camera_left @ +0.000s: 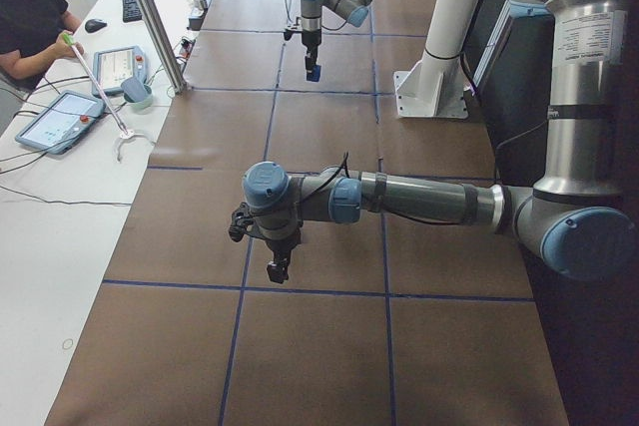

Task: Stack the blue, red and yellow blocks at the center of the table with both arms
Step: 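Carry the blue cube with the right gripper to the table center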

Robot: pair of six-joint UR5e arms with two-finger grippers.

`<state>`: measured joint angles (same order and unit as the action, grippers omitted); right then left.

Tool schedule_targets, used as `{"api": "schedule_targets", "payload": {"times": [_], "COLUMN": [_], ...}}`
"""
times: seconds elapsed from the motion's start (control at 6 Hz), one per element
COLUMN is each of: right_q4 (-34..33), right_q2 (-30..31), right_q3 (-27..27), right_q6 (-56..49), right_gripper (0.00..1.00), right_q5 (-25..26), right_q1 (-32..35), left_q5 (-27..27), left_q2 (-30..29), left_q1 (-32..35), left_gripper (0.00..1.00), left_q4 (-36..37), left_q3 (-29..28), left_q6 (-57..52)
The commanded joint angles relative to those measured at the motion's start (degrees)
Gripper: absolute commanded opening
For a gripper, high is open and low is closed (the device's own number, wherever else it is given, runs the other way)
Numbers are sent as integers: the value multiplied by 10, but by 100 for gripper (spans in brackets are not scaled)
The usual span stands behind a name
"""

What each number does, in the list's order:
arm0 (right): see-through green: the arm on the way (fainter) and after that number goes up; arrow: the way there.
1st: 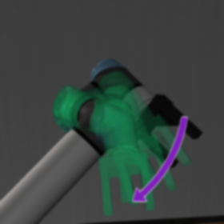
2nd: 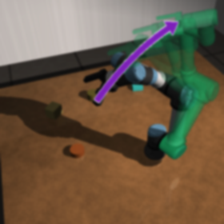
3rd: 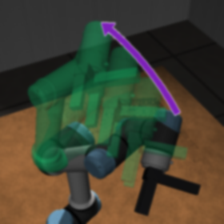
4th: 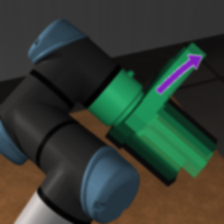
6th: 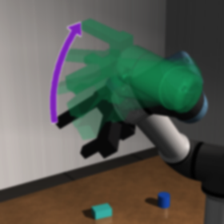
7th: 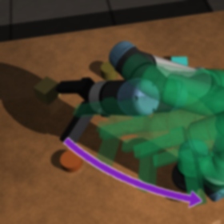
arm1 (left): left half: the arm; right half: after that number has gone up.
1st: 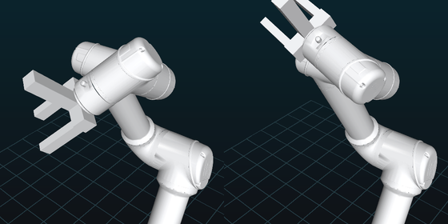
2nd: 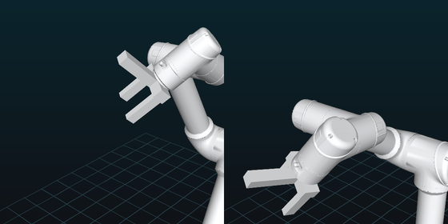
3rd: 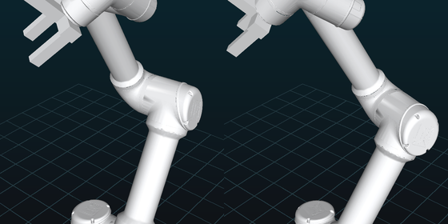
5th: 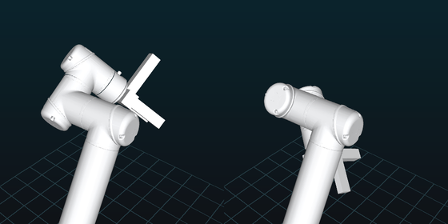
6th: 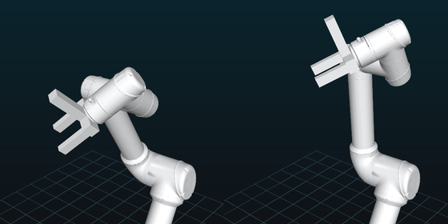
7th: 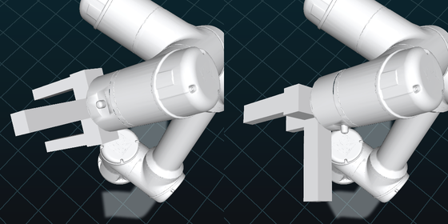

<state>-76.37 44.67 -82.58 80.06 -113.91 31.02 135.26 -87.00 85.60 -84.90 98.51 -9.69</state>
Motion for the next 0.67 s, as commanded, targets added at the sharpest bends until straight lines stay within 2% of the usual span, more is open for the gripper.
{"api": "schedule_targets", "payload": {"times": [0.0,0.17,0.33,0.5], "right_q4": [-4,-5,-45,-49], "right_q2": [-49,-49,-51,-45], "right_q3": [64,65,53,51], "right_q6": [19,15,3,-16], "right_gripper": [2,2,2,2], "right_q5": [11,11,9,8], "right_q1": [-10,-11,-10,-11], "left_q5": [0,0,1,1], "left_q2": [0,0,0,0], "left_q1": [0,0,0,0], "left_gripper": [100,100,100,100], "left_q4": [0,0,0,0], "left_q3": [4,4,8,8], "left_q6": [1,1,2,2]}}
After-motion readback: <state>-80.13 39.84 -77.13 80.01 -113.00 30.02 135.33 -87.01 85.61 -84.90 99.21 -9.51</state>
